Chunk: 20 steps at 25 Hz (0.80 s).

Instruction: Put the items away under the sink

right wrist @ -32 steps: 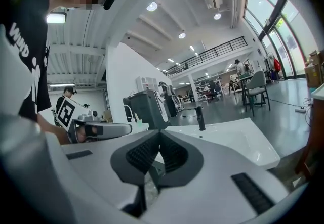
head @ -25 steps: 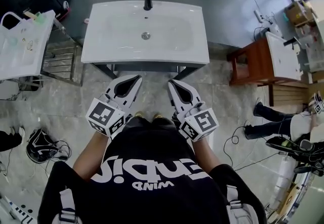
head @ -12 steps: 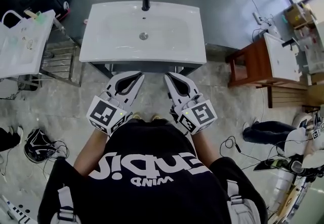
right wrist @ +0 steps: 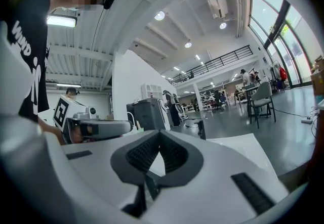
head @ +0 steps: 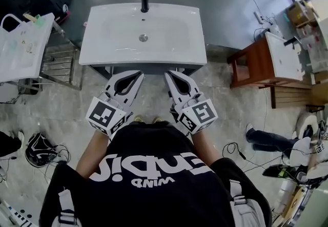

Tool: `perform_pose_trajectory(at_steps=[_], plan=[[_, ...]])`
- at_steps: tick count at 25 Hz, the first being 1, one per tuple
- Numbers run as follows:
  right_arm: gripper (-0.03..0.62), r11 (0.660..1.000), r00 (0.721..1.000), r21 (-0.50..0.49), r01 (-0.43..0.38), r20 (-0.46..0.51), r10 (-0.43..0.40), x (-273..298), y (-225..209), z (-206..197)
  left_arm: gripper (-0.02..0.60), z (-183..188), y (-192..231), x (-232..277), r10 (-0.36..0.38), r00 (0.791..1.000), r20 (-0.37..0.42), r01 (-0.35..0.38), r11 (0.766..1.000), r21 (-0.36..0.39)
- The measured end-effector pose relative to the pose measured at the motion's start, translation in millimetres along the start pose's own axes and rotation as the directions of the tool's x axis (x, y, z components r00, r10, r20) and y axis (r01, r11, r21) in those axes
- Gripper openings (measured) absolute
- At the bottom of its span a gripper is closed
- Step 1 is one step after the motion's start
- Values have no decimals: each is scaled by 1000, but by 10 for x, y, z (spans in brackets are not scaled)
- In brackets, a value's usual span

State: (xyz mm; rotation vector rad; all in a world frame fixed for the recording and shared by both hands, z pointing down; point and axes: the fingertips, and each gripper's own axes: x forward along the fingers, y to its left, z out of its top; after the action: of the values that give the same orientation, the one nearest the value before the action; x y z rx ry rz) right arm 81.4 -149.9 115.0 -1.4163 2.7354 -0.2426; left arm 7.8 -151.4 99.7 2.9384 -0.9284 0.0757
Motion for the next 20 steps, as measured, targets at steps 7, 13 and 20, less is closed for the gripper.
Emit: perform_pose_trajectory(at_steps=[7,13,20], plan=[[18,1000,1000,1,12,9,-12,-28,-46,56,20,18,-6,10,8,1000,-1,-8,1000,-8],[18,1000,1000,-16,3,3,-3,-25,-104,17,20,-14,-13,101,15,1000,7,-14,999,-30],[18,1000,1000,-15,-1,3,1,-58,-161,27,20,-15,13,145,26,1000,-3,-26,999,-39]])
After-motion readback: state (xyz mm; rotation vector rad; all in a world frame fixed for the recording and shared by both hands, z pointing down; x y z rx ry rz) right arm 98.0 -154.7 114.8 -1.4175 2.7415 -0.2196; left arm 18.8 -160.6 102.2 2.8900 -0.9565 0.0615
